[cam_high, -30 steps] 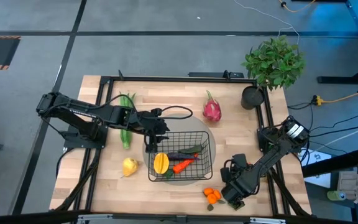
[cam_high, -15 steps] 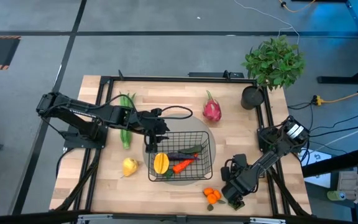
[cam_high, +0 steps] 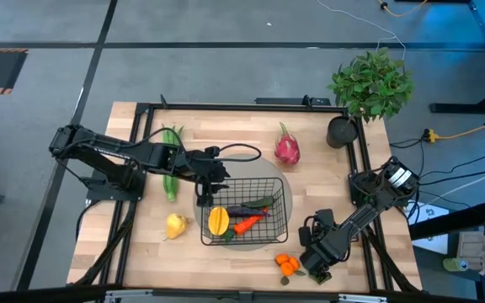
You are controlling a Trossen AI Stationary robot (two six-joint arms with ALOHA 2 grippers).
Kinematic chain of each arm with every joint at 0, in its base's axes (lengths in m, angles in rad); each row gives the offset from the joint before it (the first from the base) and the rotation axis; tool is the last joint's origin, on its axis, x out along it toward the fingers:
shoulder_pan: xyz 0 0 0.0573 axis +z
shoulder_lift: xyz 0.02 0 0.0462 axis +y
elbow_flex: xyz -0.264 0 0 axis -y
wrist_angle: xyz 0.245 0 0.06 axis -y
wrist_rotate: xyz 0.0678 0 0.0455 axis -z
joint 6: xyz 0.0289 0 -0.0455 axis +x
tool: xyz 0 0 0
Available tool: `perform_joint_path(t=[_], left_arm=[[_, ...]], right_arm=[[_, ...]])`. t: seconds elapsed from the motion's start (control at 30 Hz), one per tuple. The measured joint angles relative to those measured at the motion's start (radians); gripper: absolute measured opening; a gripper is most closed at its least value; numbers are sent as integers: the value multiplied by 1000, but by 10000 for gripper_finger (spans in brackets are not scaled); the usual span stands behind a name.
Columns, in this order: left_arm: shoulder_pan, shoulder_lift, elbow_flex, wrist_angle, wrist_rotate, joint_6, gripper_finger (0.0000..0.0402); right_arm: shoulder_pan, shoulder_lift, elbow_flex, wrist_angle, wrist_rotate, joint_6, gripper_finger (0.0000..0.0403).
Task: Build produce basket
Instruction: Put the top tangerines into the wire basket
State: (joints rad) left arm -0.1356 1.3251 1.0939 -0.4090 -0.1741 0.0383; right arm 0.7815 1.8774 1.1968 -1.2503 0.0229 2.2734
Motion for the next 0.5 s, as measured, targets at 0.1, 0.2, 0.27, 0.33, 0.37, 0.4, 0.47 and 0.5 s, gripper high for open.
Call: perform_joint_path(t=[0.1,0.2,0.27,0.33,0.37,0.4,0.47,0.5], left_arm=[[0,0,0,0,0,0,138],[0,0,0,0,0,0,138],[0,0,0,-1,0,0,138],[0,0,0,0,0,0,138],[0,0,0,-1,0,0,138],[0,0,0,-1,0,0,138],[0,0,0,-1,0,0,138],[0,0,0,-1,0,0,138]], right_arm=[[0,0,0,2,0,0,19],[0,0,0,1,1,-2,9],[0,0,0,-11,1,-3,5],[0,0,2,-37,0,-9,3],[0,0,10,-61,0,-18,3],[0,0,23,-89,1,-27,3],[-1,0,59,-161,4,-32,2],[-1,0,80,-207,12,-32,2]])
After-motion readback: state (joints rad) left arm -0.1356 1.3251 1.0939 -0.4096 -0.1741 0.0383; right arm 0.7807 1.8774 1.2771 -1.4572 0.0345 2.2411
